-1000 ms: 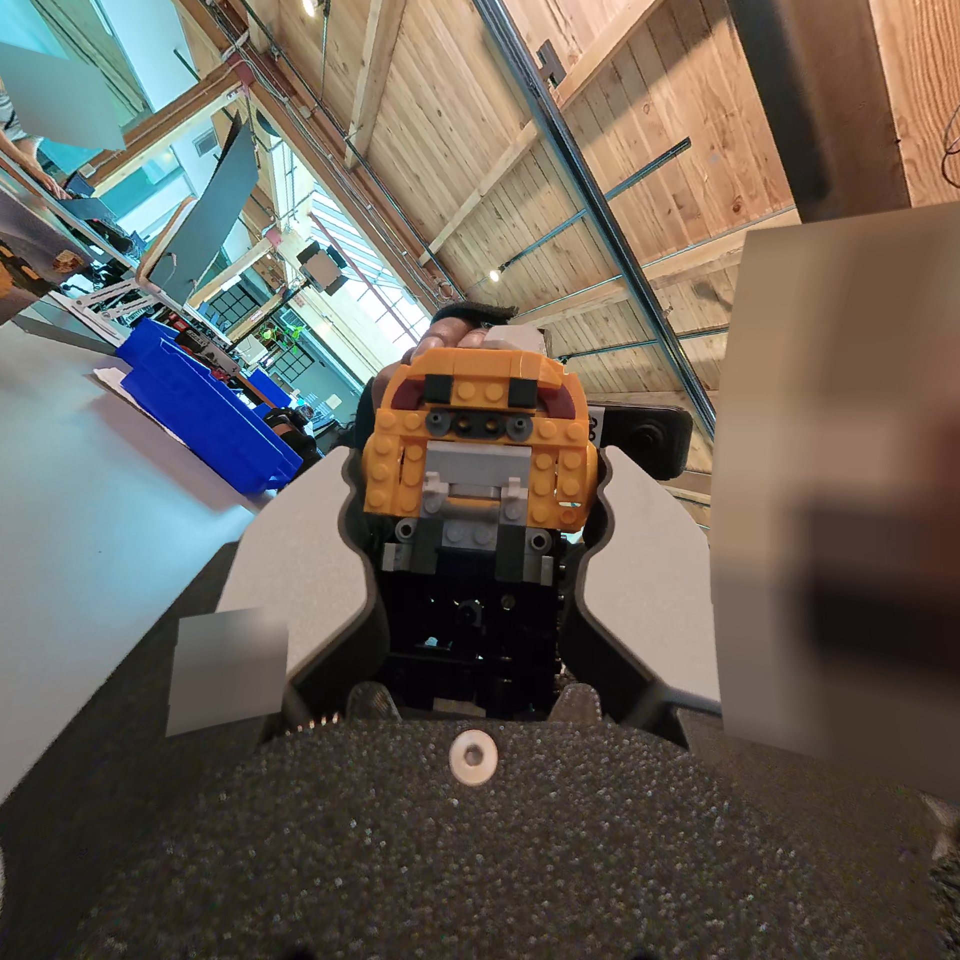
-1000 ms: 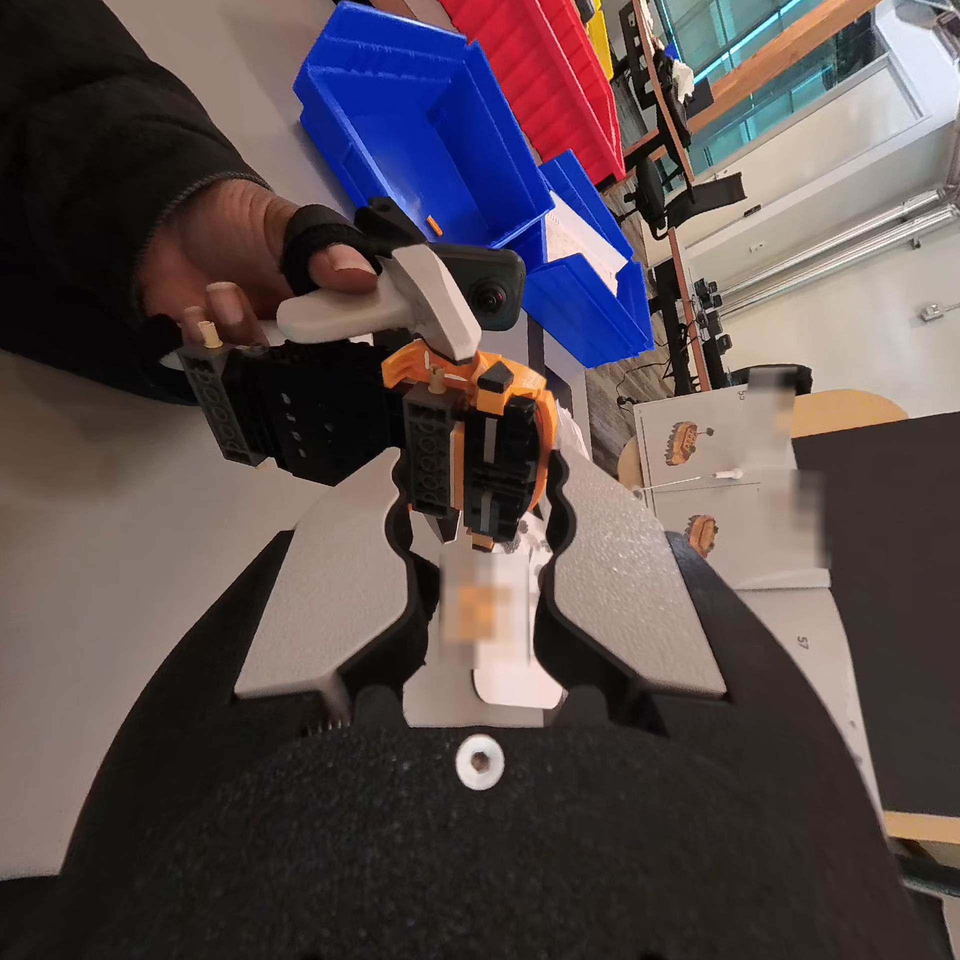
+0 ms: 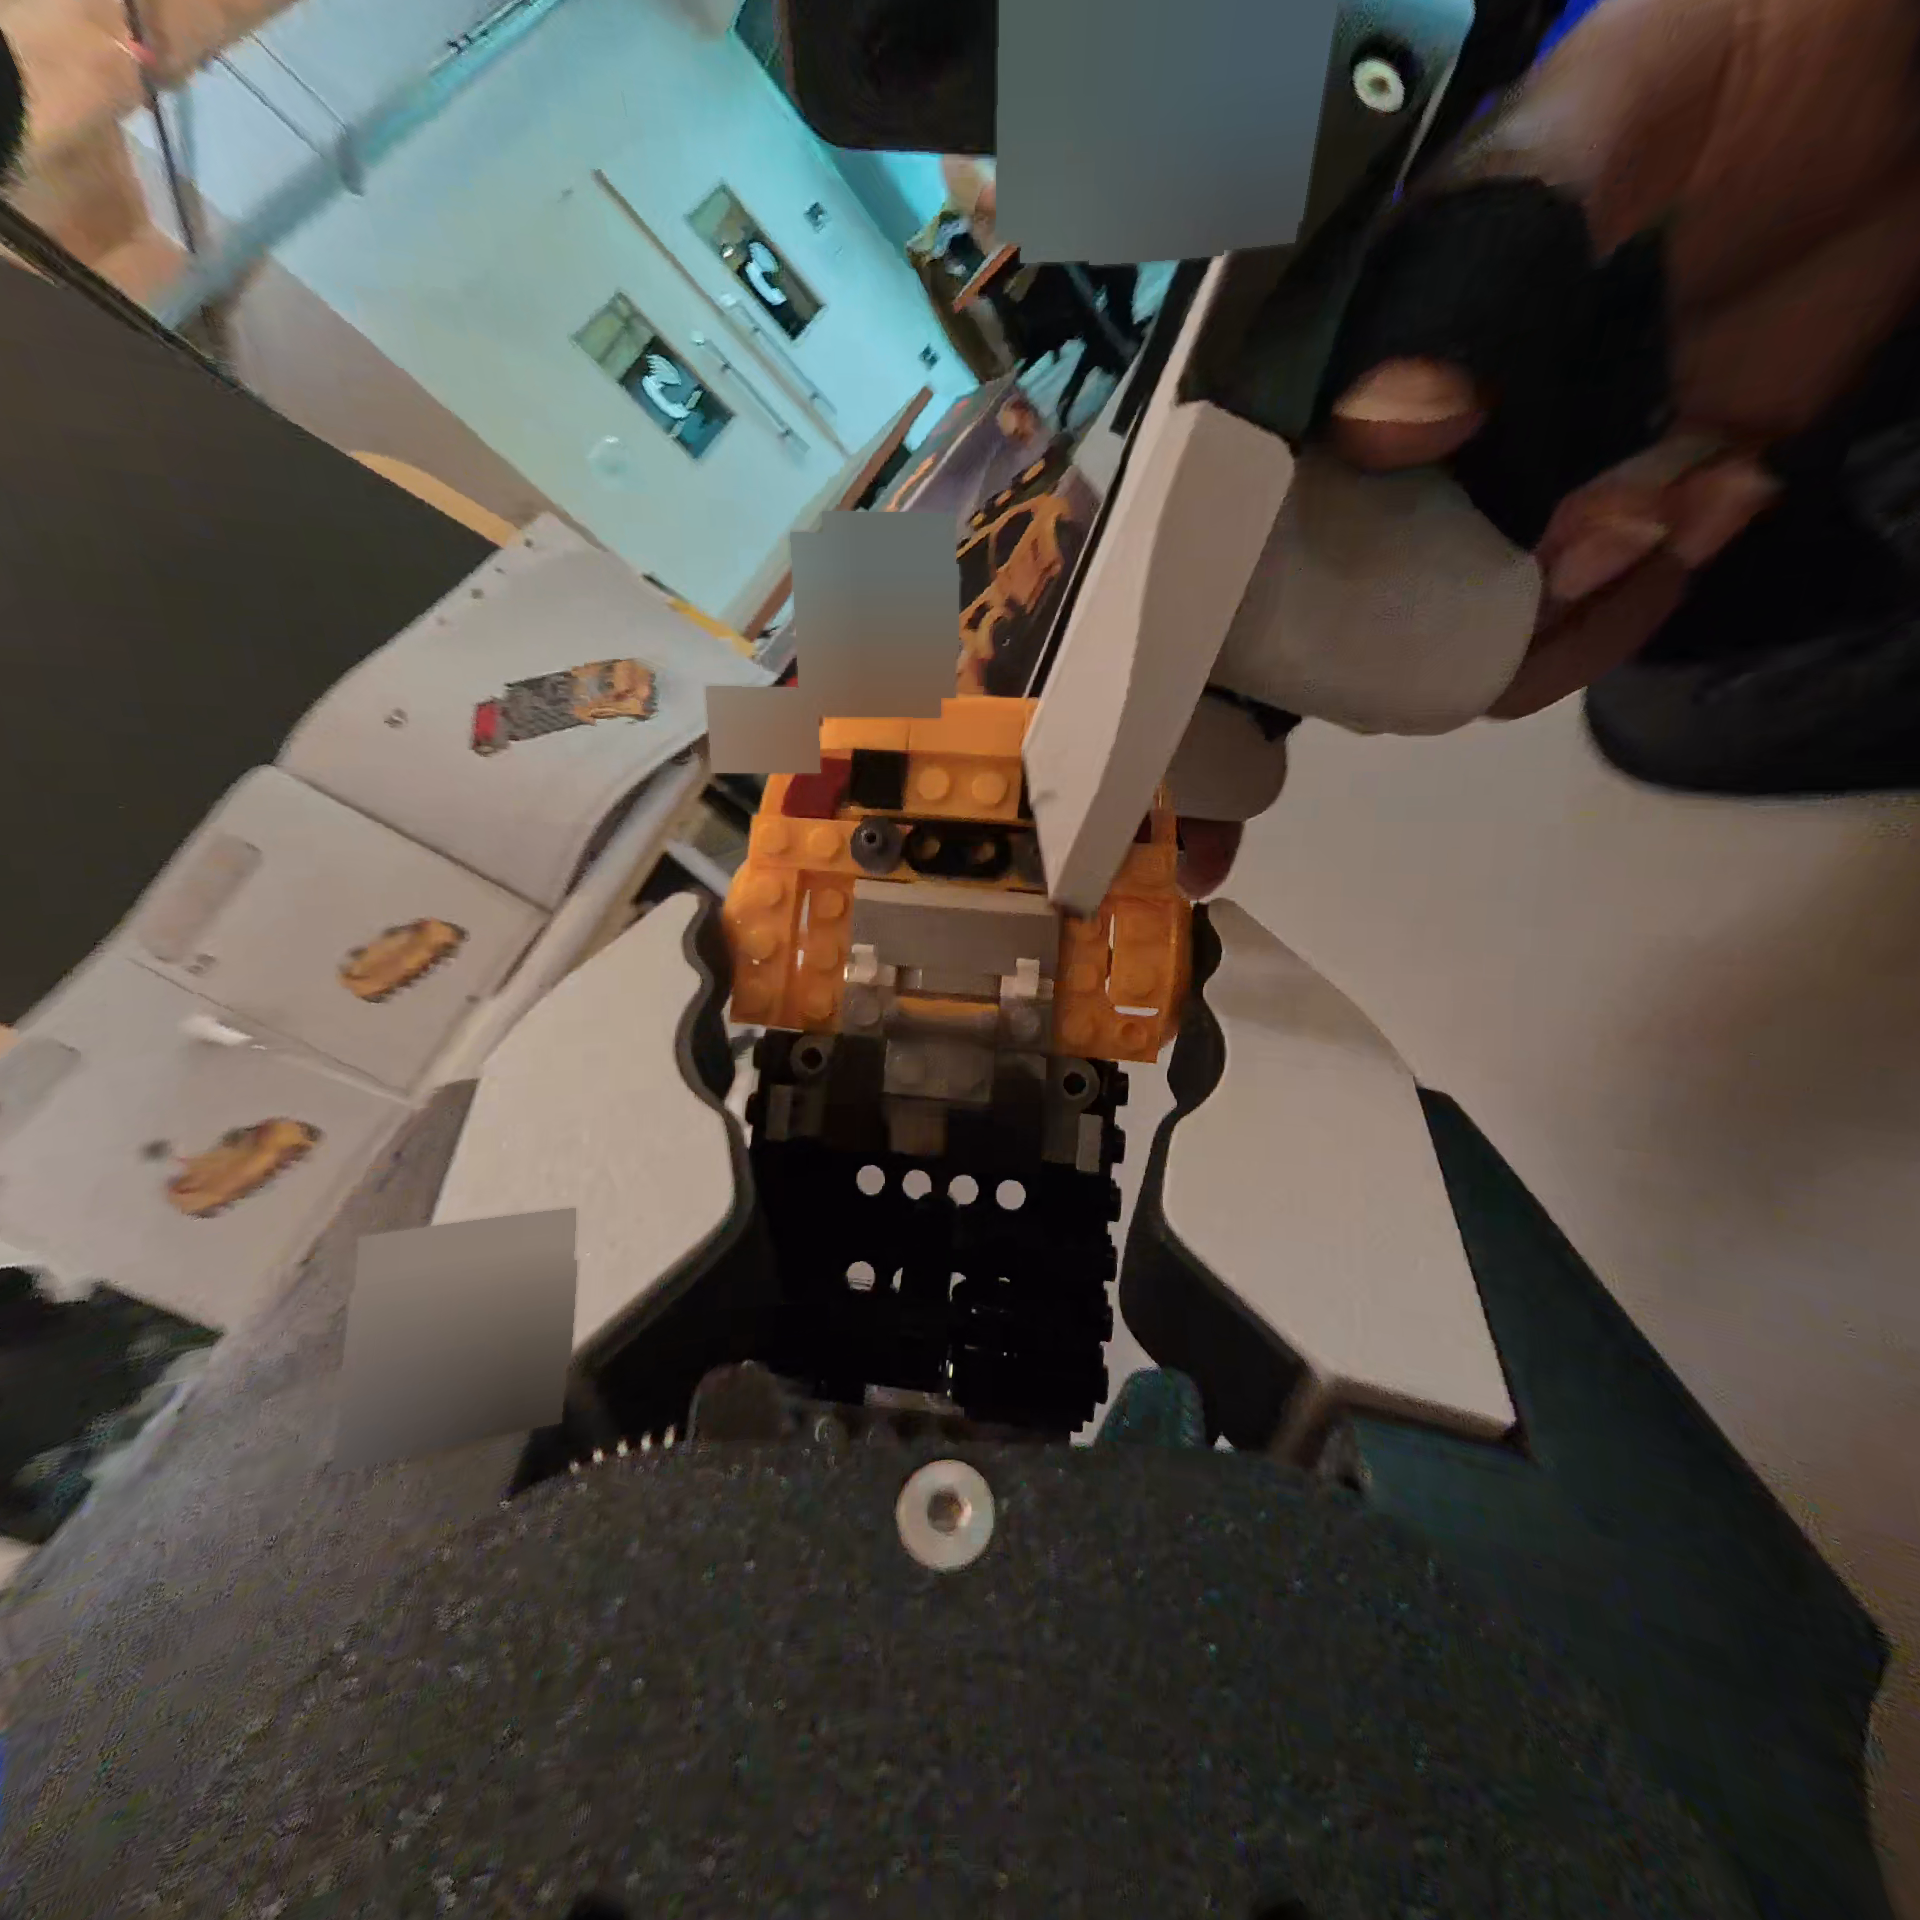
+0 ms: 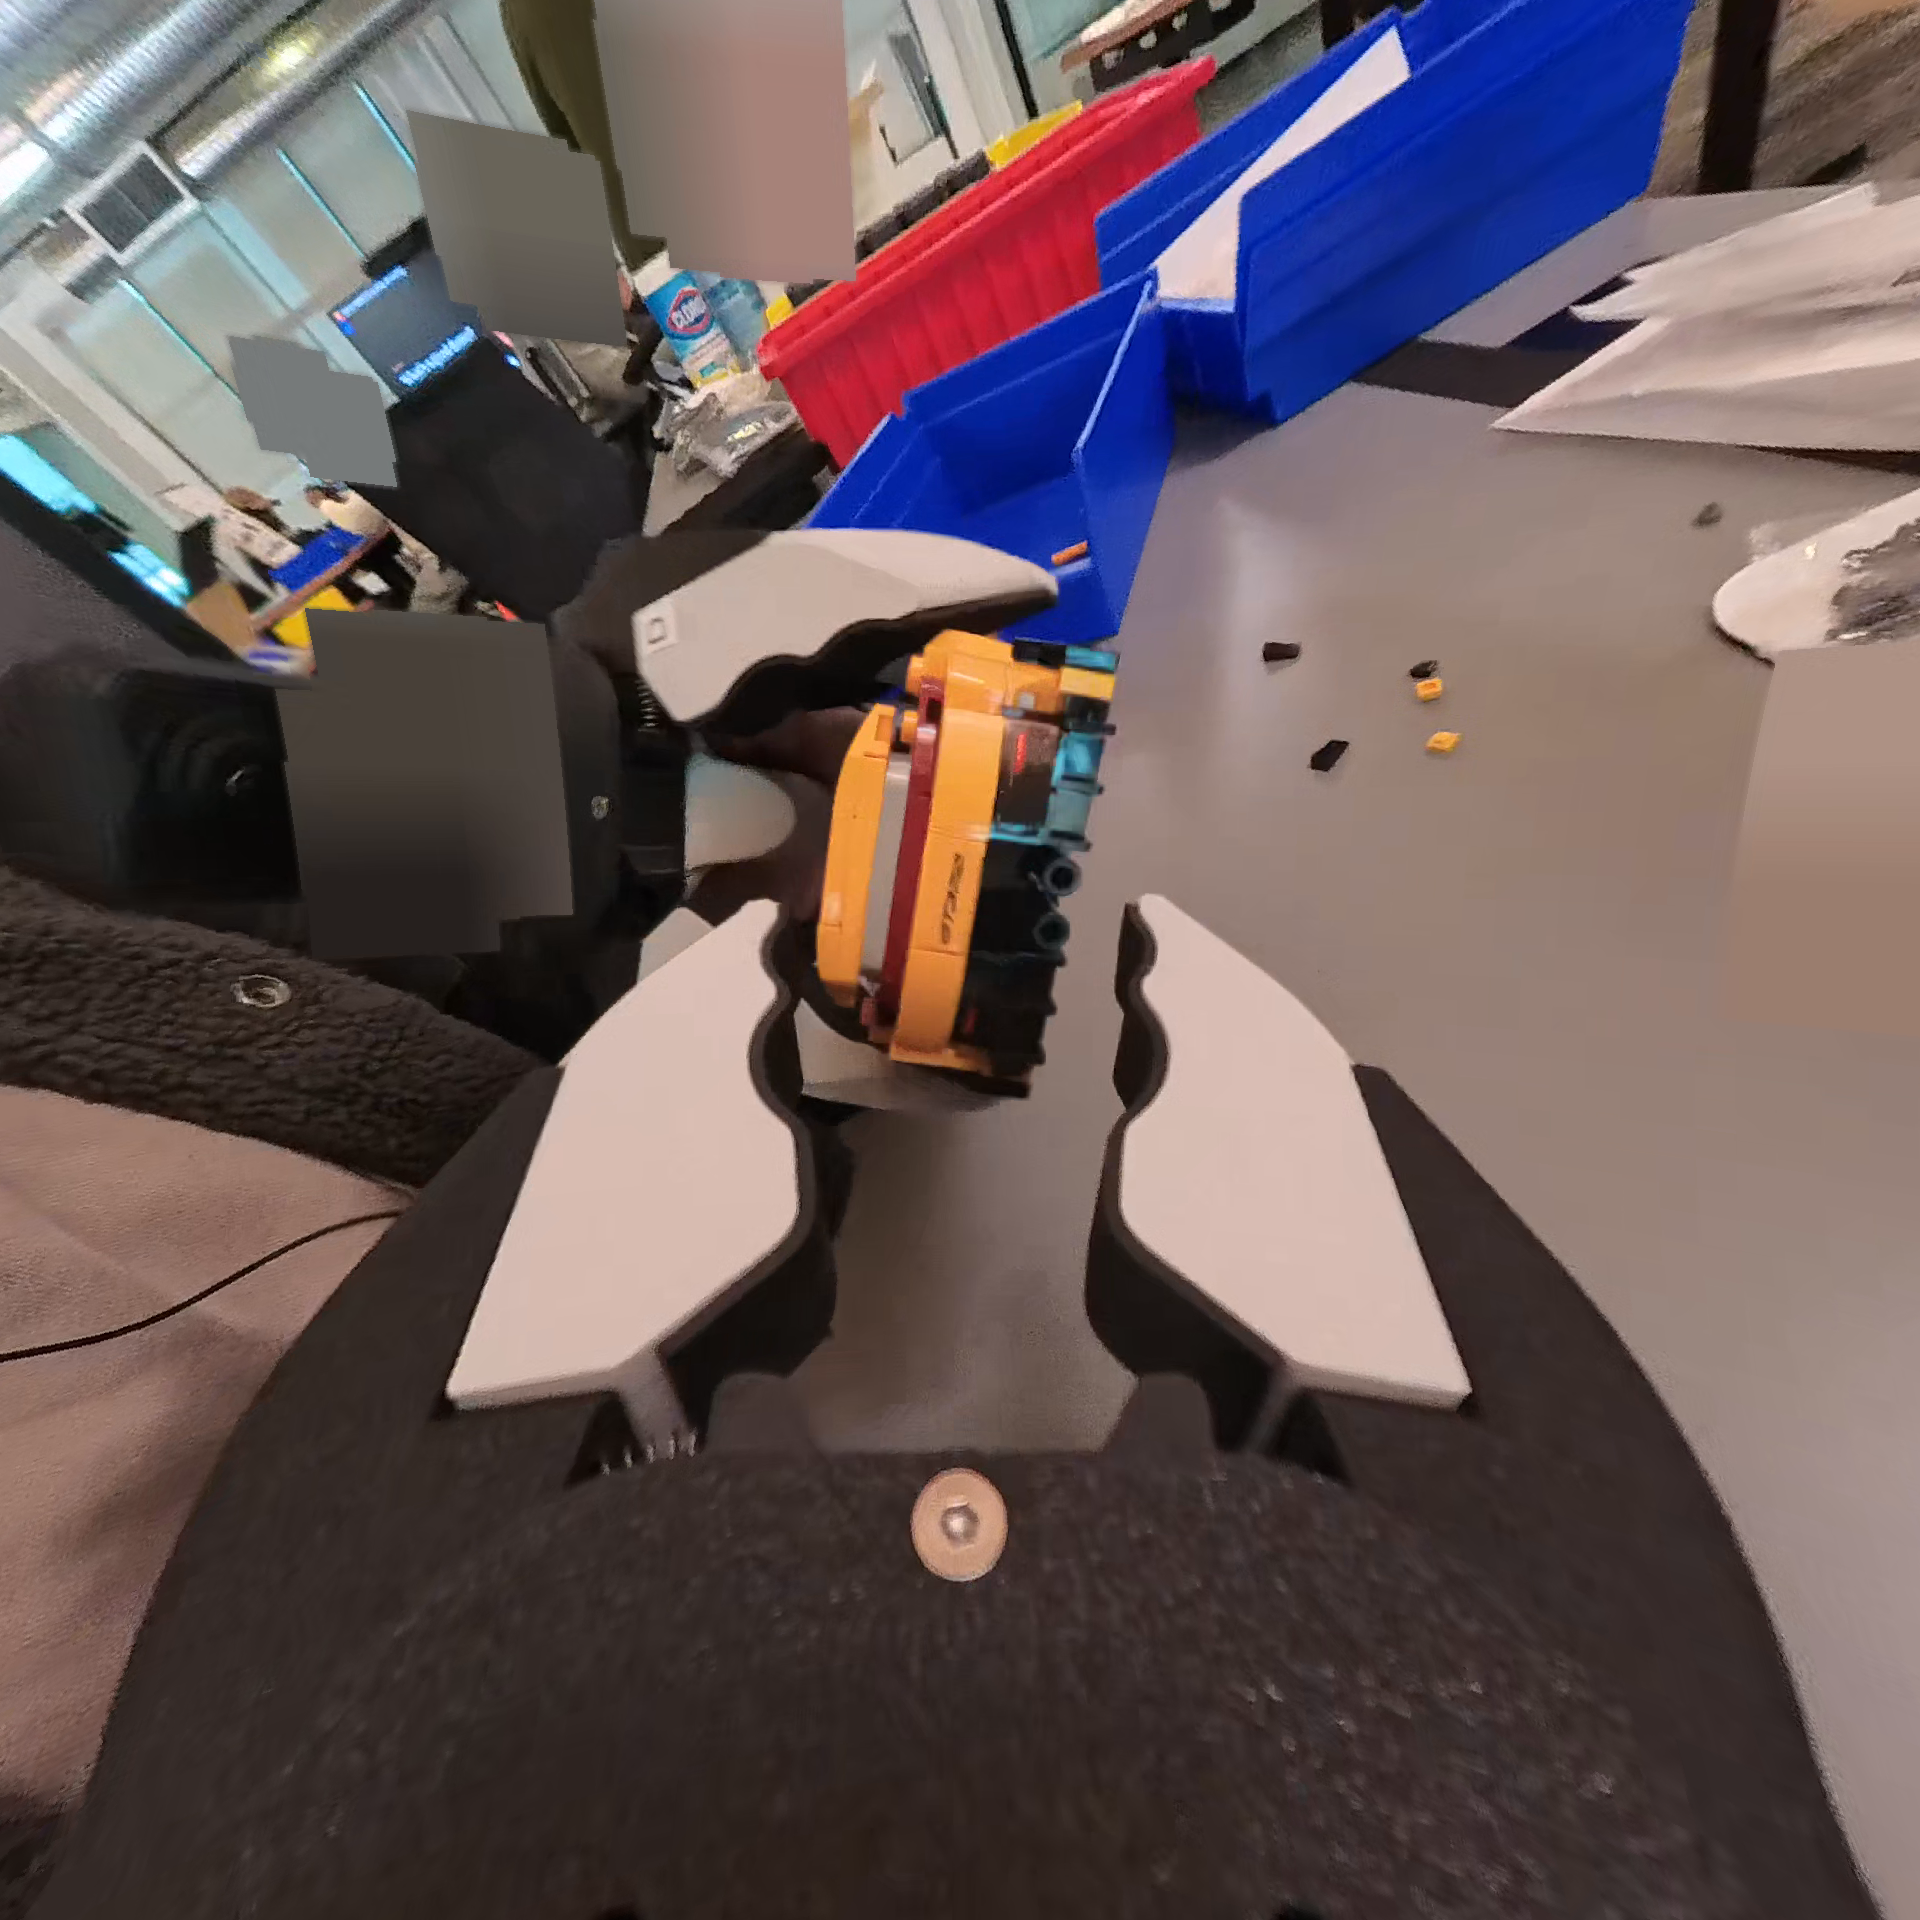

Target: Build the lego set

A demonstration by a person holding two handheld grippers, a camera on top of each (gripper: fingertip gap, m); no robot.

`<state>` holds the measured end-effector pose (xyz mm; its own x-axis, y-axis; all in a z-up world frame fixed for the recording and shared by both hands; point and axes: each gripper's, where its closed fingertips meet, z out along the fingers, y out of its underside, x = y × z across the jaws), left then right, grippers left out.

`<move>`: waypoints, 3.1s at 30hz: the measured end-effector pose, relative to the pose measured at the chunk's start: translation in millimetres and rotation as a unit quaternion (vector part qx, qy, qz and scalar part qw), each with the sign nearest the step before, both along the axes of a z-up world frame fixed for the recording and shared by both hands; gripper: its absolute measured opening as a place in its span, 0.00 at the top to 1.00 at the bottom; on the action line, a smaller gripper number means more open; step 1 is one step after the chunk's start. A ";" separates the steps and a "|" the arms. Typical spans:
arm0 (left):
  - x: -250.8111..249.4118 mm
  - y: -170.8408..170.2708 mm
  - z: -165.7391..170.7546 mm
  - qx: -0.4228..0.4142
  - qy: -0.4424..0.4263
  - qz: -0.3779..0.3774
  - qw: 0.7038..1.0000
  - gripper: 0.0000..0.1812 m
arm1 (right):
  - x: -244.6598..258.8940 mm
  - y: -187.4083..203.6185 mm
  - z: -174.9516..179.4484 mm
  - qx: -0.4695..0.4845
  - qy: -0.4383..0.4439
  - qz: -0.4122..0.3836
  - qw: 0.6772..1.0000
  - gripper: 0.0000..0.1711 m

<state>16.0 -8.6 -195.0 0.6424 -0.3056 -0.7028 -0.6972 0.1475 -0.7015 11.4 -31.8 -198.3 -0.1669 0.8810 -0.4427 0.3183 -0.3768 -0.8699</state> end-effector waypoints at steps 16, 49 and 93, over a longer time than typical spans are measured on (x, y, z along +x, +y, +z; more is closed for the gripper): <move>-2.1 7.5 -17.3 0.024 0.118 0.039 0.992 0.54 | -12.6 9.3 -16.8 0.026 0.018 -0.048 0.998 0.74; 29.4 -39.0 -50.8 -0.375 -0.385 -0.178 0.824 0.84 | 14.9 -1.6 -2.9 0.242 -0.026 0.207 0.947 0.73; 18.2 -20.0 -115.7 -0.401 -0.204 0.114 0.886 0.84 | 24.7 30.6 -84.8 0.187 -0.177 -0.167 0.952 0.67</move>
